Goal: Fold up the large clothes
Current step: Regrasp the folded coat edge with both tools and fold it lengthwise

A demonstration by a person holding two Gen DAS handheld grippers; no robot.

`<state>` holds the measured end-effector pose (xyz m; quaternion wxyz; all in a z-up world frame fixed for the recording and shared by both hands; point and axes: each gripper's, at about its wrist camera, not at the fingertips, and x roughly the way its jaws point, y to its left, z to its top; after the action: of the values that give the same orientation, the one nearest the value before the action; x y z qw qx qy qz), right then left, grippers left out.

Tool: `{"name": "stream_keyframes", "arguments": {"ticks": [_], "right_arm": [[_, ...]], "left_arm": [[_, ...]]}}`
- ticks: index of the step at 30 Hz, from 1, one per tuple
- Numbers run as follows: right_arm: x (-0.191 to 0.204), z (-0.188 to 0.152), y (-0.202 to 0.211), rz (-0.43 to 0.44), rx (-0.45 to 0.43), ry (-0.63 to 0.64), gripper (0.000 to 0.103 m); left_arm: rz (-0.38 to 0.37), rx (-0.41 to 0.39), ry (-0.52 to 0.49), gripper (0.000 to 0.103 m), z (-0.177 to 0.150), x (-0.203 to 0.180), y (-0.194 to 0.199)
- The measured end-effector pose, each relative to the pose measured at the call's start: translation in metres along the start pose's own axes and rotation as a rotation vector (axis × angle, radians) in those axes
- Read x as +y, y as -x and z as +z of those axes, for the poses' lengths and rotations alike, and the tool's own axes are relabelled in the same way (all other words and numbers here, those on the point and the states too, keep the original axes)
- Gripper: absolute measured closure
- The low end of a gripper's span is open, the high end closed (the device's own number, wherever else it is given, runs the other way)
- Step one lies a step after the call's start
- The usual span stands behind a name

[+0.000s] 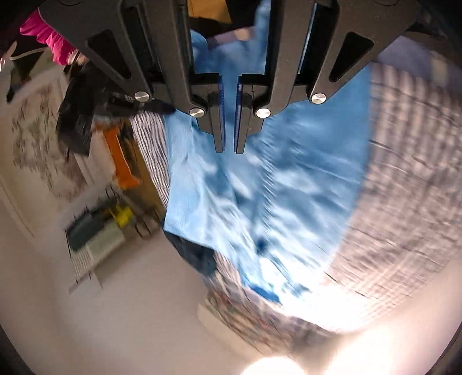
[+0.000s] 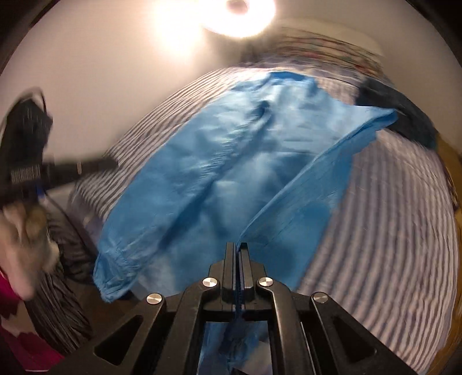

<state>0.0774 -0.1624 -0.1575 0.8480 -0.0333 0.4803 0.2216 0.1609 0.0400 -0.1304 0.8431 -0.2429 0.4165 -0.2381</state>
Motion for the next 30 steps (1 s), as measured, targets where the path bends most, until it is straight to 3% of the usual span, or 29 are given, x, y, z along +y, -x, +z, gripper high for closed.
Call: {"name": "stream_keyframes", "arguments": {"ticks": [6,11,19,30], "right_arm": [[0.068,0.022,-0.052,0.013,0.092,0.162,0.103],[0.095,0.027,-0.1,0.055,0.171,0.178,0.103],[0.084,0.027,-0.106,0.11,0.161,0.069,0.103],[0.06,0.034,-0.09,0.284,0.102,-0.149,0.103]], "left_arm": [[0.046,-0.06,0.072,0.101,0.009,0.037,0.021],[0.063,-0.046,0.089,0.101,0.003,0.059,0.024],[0.076,-0.04,0.099,0.101,-0.002,0.066,0.028],[0.093,-0.018,0.086,0.101,-0.007,0.065,0.024]]}}
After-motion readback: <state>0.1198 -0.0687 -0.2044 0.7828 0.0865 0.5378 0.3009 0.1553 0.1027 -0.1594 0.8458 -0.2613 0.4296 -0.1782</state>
